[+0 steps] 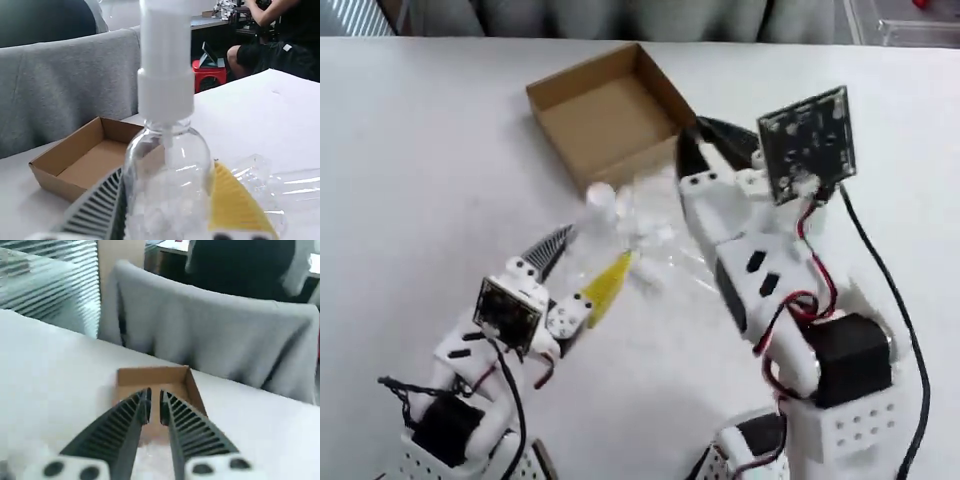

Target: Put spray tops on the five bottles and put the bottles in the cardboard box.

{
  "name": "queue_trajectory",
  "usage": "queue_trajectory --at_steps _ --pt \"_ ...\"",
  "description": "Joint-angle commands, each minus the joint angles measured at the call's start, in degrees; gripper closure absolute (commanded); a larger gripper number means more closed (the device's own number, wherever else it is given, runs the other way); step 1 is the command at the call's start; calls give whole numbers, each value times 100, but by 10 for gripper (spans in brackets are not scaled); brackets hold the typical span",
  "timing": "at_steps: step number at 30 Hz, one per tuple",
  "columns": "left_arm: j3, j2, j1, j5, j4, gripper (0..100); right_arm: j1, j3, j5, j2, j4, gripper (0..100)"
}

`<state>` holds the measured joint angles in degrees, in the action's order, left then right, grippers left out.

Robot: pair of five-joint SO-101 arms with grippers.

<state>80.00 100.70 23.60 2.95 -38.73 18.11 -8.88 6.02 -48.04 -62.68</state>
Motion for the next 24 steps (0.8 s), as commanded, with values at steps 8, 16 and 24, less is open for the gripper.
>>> queue_trajectory --at_steps 8,16,24 --pt "-677 -409 -1305 -1011 281 979 -1059 255 466 2360 -277 981" --pt "-1714 -2712 -2053 -1398 308 979 -1033 1785 879 4119 -1068 940" --pt "-2268 -4347 -2809 -1952 598 979 -998 4264 967 6484 -1270 885"
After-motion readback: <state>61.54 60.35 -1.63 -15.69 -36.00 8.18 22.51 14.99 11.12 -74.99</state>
